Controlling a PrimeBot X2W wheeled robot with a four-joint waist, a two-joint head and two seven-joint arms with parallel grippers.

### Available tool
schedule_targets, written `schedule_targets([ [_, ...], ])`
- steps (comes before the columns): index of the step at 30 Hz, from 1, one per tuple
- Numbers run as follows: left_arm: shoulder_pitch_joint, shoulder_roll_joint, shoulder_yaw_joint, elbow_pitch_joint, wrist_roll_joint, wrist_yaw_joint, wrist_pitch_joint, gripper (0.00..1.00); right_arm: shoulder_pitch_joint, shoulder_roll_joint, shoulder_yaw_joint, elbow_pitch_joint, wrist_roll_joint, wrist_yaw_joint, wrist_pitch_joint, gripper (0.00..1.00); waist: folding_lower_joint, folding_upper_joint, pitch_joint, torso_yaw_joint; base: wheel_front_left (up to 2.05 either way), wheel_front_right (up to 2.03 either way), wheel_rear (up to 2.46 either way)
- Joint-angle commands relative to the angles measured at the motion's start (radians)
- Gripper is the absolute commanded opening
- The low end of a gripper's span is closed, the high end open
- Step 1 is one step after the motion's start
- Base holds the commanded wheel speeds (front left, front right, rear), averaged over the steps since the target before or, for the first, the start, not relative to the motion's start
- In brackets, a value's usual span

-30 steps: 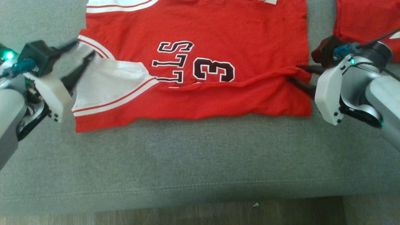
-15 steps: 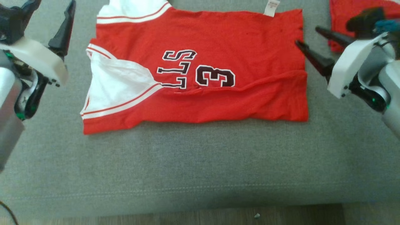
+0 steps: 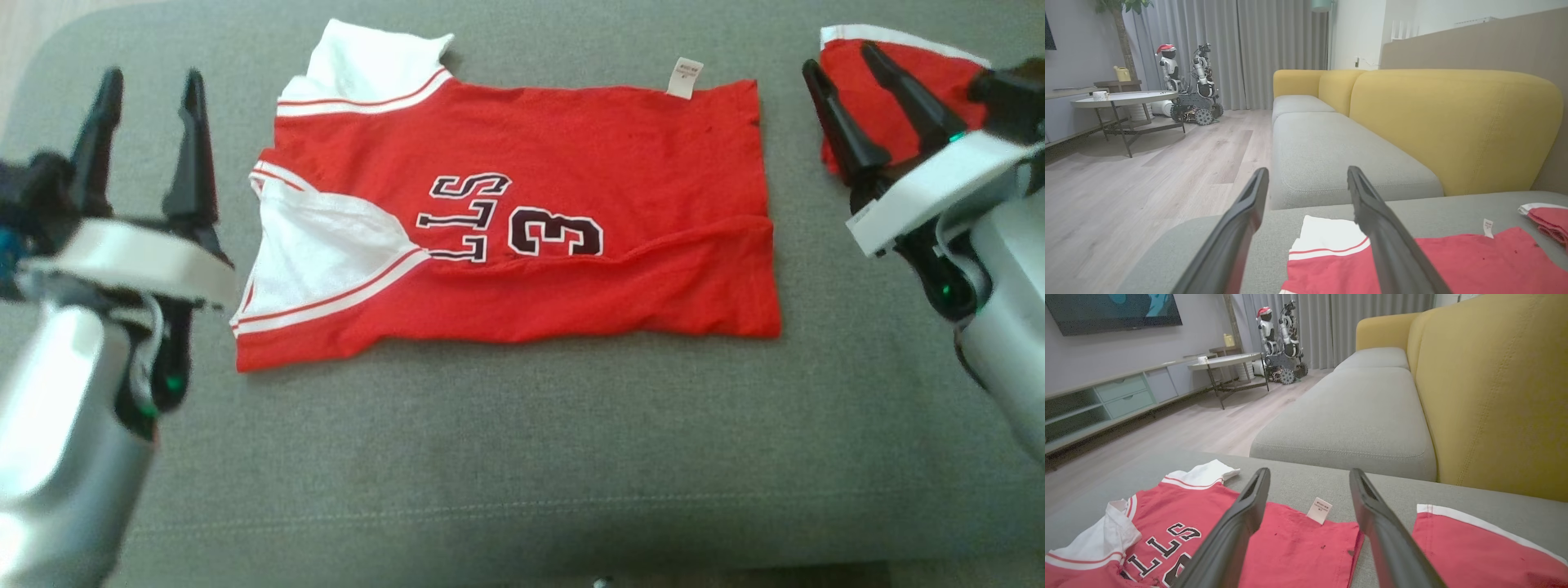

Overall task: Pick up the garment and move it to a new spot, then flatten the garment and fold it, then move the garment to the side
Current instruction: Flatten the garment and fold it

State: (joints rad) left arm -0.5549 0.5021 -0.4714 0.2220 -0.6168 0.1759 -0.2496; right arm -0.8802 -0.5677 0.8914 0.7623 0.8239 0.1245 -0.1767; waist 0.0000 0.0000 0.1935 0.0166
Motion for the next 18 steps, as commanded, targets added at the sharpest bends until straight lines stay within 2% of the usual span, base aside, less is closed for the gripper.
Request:
schedule_targets([
  [1, 0.002, 0.015, 0.082, -0.052, 0.02, 0.012, -0.012, 1.0, 0.028, 0.006, -0.03, -0.015, -0.014, 0.006, -0.026, 1.0, 0.0, 0.0, -0.012, -0.003, 0.0, 0.0, 0.0],
  [4, 0.121, -0.068, 0.179, -0.136, 0.083, 0.033, -0.012, 1.0, 0.09, 0.031, -0.115, -0.027, -0.055, 0.006, -0.061, 1.0, 0.0, 0.0, -0.034, -0.007, 0.0, 0.0, 0.0],
  [8, 0.239, -0.178, 0.274, -0.209, 0.139, 0.024, -0.012, 1.0, 0.178, 0.066, -0.228, -0.059, -0.123, 0.006, -0.079, 1.0, 0.0, 0.0, -0.053, -0.01, 0.0, 0.0, 0.0],
  [14, 0.382, -0.318, 0.38, -0.249, 0.216, -0.06, -0.012, 1.0, 0.346, 0.15, -0.439, -0.175, -0.283, 0.006, -0.084, 1.0, 0.0, 0.0, -0.052, -0.016, 0.0, 0.0, 0.0],
  [18, 0.419, -0.378, 0.441, -0.237, 0.262, -0.114, -0.012, 1.0, 0.447, 0.226, -0.562, -0.274, -0.402, 0.006, -0.082, 1.0, 0.0, 0.0, -0.03, -0.022, 0.0, 0.0, 0.0],
])
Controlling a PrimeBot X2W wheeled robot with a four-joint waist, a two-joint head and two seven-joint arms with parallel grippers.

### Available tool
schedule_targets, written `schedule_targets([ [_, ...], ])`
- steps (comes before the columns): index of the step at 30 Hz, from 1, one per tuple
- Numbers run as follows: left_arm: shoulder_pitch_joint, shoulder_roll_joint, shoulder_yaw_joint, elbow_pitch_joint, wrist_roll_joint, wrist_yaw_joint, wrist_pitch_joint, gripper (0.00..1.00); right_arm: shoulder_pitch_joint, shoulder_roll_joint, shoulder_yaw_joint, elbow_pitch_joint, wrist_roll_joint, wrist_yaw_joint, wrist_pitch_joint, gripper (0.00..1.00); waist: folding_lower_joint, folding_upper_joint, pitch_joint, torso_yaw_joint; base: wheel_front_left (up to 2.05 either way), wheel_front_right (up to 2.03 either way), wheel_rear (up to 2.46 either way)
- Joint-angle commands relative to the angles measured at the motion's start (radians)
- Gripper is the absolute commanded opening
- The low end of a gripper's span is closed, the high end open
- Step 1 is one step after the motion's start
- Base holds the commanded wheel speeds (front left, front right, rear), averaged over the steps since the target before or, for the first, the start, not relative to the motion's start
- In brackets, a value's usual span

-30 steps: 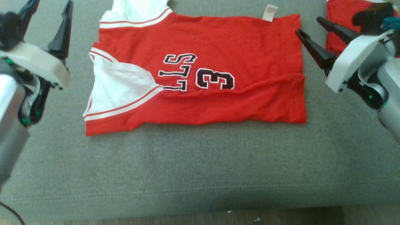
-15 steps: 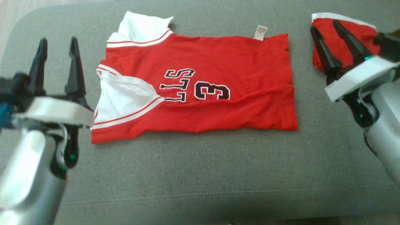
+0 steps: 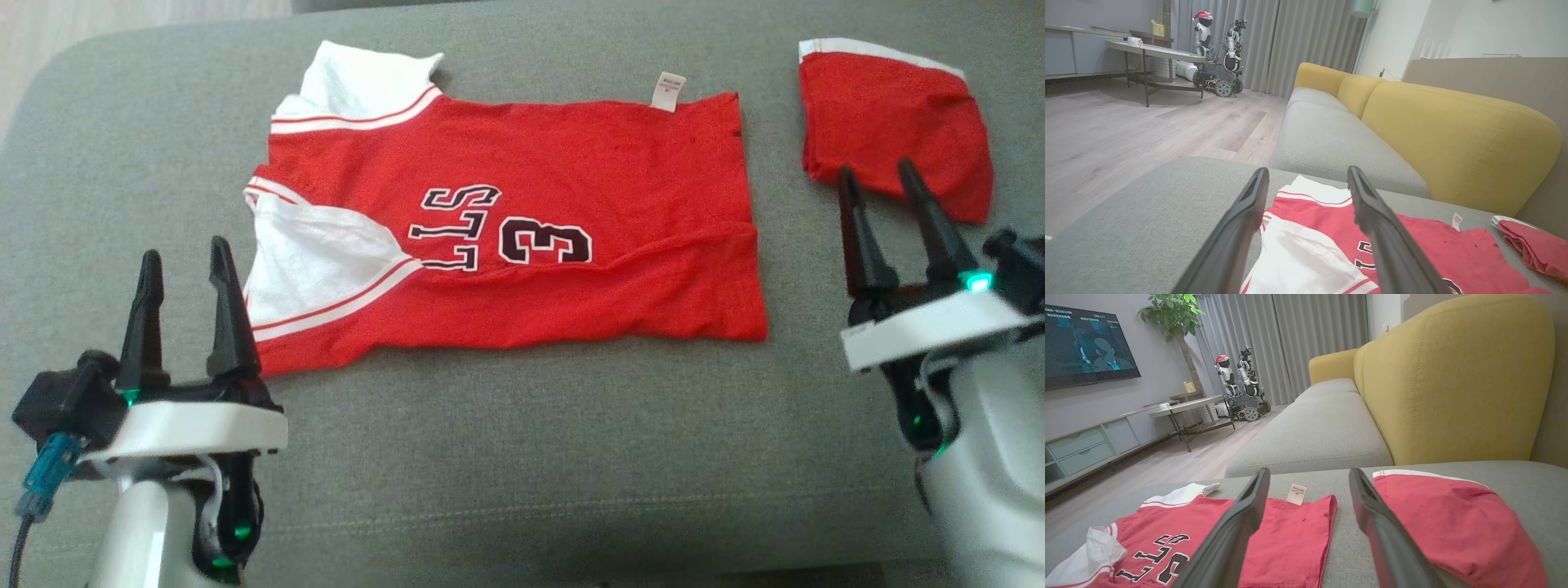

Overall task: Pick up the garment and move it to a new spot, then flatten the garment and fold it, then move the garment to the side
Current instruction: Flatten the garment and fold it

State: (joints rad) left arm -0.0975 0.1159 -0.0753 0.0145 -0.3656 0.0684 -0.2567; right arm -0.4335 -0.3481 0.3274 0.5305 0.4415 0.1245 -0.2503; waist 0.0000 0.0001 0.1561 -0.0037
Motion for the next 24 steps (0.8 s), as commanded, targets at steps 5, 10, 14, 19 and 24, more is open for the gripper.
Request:
schedule_targets([
  [5, -0.046, -0.025, 0.096, -0.002, 0.064, -0.065, -0.005, 1.0, 0.079, 0.078, -0.09, -0.16, -0.129, 0.006, 0.051, 1.0, 0.0, -0.0001, 0.024, 0.0, 0.0, 0.0, 0.0],
  [10, -0.052, -0.036, 0.123, 0.08, 0.1, -0.1, -0.005, 1.0, 0.121, 0.123, -0.124, -0.268, -0.19, 0.006, 0.113, 1.0, 0.0, -0.0001, 0.032, 0.001, 0.0, 0.0, 0.0],
  [14, -0.069, -0.008, 0.098, 0.208, 0.137, -0.119, 0.007, 1.0, 0.137, 0.143, -0.118, -0.334, -0.227, 0.006, 0.157, 1.0, 0.0, -0.0001, 0.048, 0.006, 0.0, 0.0, 0.0],
  [19, -0.121, 0.033, 0.071, 0.317, 0.163, -0.132, 0.059, 1.0, 0.134, 0.164, -0.107, -0.391, -0.251, 0.006, 0.187, 1.0, 0.0, -0.0001, 0.083, 0.008, 0.0, 0.0, 0.0],
  [24, -0.198, 0.087, 0.044, 0.414, 0.187, -0.149, 0.123, 1.0, 0.116, 0.195, -0.089, -0.437, -0.274, 0.006, 0.201, 1.0, 0.0, -0.0001, 0.138, -0.004, 0.0, 0.0, 0.0],
])
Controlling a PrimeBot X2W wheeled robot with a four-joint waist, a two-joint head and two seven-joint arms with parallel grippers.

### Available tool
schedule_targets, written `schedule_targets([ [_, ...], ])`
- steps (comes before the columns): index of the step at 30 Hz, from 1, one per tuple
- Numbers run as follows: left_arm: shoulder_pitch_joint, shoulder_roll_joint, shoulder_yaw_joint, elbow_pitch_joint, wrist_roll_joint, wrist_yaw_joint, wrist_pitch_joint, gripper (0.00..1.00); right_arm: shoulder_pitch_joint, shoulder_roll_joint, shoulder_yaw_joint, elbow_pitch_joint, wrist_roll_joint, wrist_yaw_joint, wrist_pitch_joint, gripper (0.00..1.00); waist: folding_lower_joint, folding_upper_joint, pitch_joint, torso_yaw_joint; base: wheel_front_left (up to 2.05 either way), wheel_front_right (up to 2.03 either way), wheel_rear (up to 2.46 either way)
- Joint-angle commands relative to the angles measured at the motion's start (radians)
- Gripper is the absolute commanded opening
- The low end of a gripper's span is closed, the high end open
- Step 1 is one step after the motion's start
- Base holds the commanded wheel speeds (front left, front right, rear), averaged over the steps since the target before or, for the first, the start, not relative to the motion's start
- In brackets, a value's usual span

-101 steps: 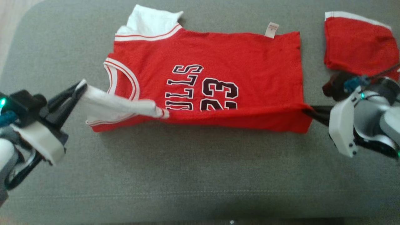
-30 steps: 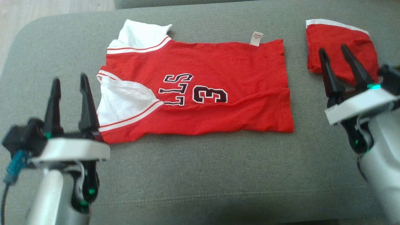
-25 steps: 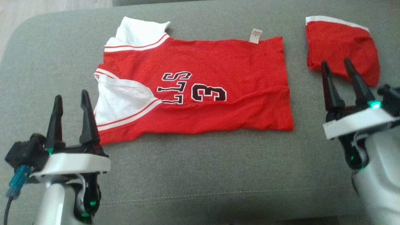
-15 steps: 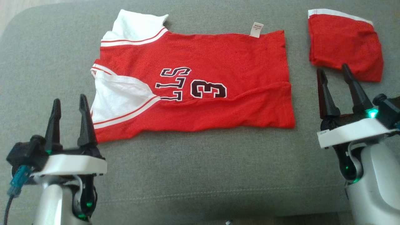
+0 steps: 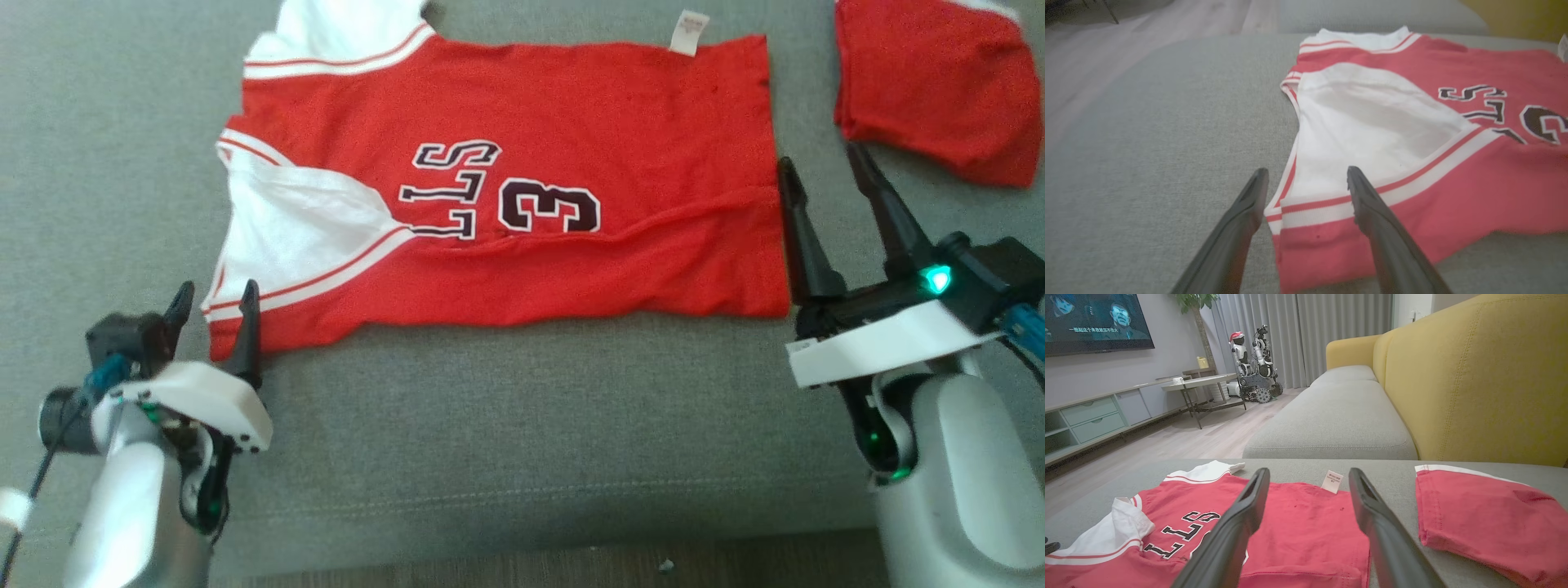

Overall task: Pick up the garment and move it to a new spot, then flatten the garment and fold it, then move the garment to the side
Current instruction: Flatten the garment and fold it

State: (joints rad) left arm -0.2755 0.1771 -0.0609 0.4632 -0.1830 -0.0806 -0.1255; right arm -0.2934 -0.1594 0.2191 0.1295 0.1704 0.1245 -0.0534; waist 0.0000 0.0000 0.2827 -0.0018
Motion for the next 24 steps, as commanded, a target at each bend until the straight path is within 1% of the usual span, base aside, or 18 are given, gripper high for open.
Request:
schedule_targets([
  [1, -0.031, 0.036, 0.023, -0.017, 0.008, -0.004, 0.005, 1.0, -0.027, 0.012, 0.022, -0.04, -0.007, 0.006, 0.003, 1.0, 0.0, 0.0, 0.02, -0.009, 0.0, 0.0, 0.0],
  [7, -0.074, 0.079, -0.005, 0.063, 0.016, -0.02, 0.058, 1.0, -0.035, 0.027, 0.03, -0.035, -0.013, 0.006, -0.01, 1.0, 0.0, 0.0, 0.045, -0.032, 0.0, 0.0, 0.0],
  [11, -0.085, 0.094, -0.021, 0.092, 0.017, -0.026, 0.064, 1.0, -0.04, 0.032, 0.029, -0.024, -0.014, 0.006, -0.019, 1.0, 0.0, 0.0, 0.048, -0.044, 0.0, 0.0, 0.0],
  [18, -0.089, 0.112, -0.033, 0.138, 0.037, 0.008, 0.102, 1.0, -0.04, 0.038, 0.034, -0.001, -0.012, 0.006, -0.032, 1.0, 0.0, 0.0, 0.037, -0.055, 0.0, 0.0, 0.0],
  [20, -0.086, 0.113, -0.034, 0.143, 0.034, 0.011, 0.113, 1.0, -0.039, 0.035, 0.031, 0.004, -0.011, 0.006, -0.032, 1.0, 0.0, 0.0, 0.032, -0.054, 0.0, 0.0, 0.0],
  [22, -0.081, 0.109, -0.042, 0.148, 0.022, 0.0, 0.13, 1.0, -0.038, 0.031, 0.028, 0.009, -0.012, 0.006, -0.031, 1.0, 0.0, 0.0, 0.025, -0.053, 0.0, 0.0, 0.0],
  [23, -0.079, 0.106, -0.045, 0.149, 0.014, -0.006, 0.138, 0.45, -0.037, 0.029, 0.026, 0.01, -0.014, 0.006, -0.031, 1.0, 0.0, 0.0, 0.021, -0.052, 0.0, 0.0, 0.0],
  [24, -0.076, 0.104, -0.049, 0.148, 0.007, -0.011, 0.144, 0.0, -0.036, 0.027, 0.025, 0.011, -0.015, 0.006, -0.03, 1.0, 0.0, 0.0, 0.018, -0.051, 0.0, 0.0, 0.0],
])
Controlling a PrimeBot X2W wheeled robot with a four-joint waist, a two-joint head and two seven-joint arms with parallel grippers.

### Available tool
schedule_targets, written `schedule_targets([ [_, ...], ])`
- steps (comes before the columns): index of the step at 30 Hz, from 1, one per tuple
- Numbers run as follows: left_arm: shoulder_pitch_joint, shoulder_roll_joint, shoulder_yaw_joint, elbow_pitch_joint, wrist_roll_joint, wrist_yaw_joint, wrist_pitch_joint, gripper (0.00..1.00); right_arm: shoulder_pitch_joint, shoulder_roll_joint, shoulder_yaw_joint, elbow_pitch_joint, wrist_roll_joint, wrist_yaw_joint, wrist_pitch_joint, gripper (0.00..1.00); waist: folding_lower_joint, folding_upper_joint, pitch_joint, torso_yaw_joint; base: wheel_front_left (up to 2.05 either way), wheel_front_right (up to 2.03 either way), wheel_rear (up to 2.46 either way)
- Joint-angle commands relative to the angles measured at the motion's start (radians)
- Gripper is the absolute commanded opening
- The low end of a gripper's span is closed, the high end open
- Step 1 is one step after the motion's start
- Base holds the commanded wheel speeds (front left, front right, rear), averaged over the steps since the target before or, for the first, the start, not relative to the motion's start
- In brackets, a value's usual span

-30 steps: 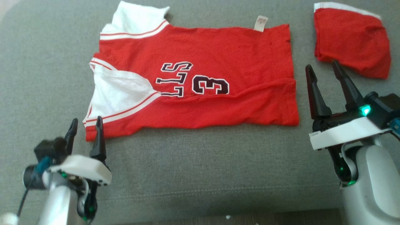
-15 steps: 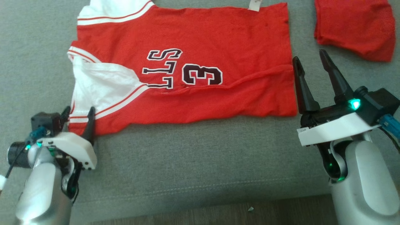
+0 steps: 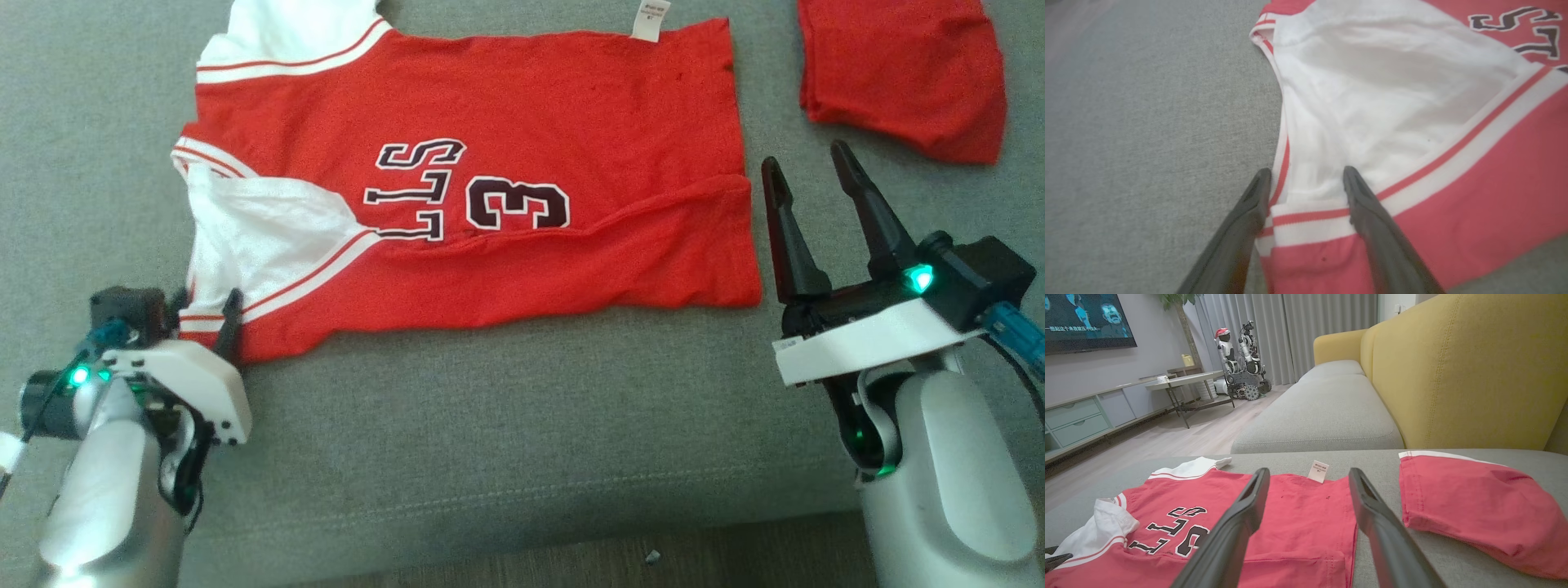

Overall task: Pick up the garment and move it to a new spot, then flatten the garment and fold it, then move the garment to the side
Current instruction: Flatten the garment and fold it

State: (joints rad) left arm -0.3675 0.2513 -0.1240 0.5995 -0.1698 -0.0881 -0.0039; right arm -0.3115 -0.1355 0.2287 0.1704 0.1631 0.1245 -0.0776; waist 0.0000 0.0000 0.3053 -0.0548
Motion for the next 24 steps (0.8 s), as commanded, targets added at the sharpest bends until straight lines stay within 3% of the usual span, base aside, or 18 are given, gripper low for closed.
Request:
schedule_targets([
  [1, 0.02, 0.027, 0.008, 0.01, -0.012, -0.008, 0.027, 0.0, -0.017, 0.001, 0.014, -0.029, -0.008, 0.006, -0.004, 1.0, 0.0, 0.0, -0.009, 0.003, 0.0, 0.0, 0.0],
  [5, 0.033, 0.022, 0.001, -0.014, -0.03, -0.016, 0.015, 0.0, -0.007, -0.001, 0.004, -0.024, -0.012, 0.006, 0.011, 1.0, 0.0, 0.0, -0.024, 0.006, 0.0, 0.0, 0.0],
  [13, 0.053, 0.021, 0.013, -0.09, -0.029, 0.021, -0.077, 0.0, 0.055, 0.024, -0.055, 0.02, 0.0, 0.006, 0.085, 1.0, 0.0, 0.0, -0.053, 0.01, 0.0, 0.0, 0.0],
  [24, 0.052, 0.015, -0.003, -0.157, -0.024, 0.044, -0.122, 0.0, 0.076, 0.076, -0.123, 0.123, 0.105, 0.006, 0.191, 1.0, 0.0, 0.0, -0.039, 0.013, 0.0, 0.0, 0.0],
])
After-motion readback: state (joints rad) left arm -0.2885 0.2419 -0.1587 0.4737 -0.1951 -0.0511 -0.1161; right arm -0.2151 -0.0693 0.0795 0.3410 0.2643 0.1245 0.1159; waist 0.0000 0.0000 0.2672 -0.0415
